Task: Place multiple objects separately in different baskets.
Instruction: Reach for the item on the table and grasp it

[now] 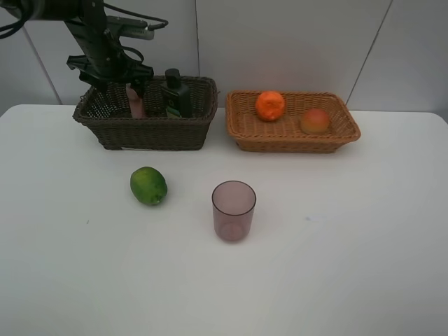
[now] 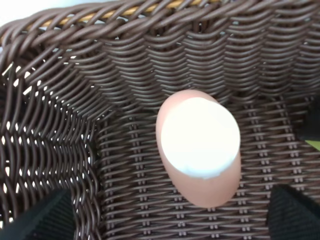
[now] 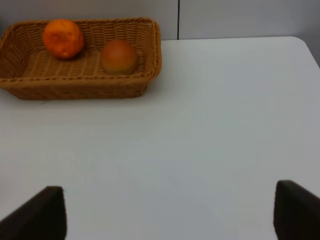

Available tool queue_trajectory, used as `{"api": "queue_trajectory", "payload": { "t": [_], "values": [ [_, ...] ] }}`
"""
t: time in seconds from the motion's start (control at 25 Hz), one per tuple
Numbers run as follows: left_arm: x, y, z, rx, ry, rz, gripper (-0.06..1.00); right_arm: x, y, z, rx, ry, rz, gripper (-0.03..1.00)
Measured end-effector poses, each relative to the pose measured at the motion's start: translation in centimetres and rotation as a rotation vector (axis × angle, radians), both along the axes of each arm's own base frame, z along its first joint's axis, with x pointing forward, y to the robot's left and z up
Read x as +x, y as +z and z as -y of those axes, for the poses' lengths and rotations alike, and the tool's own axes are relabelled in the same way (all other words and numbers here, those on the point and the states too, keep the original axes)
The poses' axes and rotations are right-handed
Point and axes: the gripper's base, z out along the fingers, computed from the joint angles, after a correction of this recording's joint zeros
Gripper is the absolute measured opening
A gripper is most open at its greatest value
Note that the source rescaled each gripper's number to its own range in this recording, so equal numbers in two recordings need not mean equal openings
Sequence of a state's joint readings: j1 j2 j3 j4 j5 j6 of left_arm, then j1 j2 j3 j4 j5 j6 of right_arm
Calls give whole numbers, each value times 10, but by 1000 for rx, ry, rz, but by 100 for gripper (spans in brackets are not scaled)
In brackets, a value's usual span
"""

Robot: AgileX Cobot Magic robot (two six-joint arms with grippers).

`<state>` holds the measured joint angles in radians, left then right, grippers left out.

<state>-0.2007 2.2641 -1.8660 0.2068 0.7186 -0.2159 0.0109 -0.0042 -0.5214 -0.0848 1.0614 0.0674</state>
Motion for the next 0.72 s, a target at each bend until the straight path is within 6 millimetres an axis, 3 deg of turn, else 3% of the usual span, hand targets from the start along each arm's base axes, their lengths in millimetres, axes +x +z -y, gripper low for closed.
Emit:
{"api": "queue_trajectory", "payload": {
  "t": [0.36, 0.72],
  "values": [
    [-8, 1, -3, 27, 13, -84, 100, 0, 0, 0, 0, 0, 0, 86],
    [-29, 38, -1, 56, -3, -150, 100, 0, 0, 0, 0, 0, 0, 86]
  ]
}}
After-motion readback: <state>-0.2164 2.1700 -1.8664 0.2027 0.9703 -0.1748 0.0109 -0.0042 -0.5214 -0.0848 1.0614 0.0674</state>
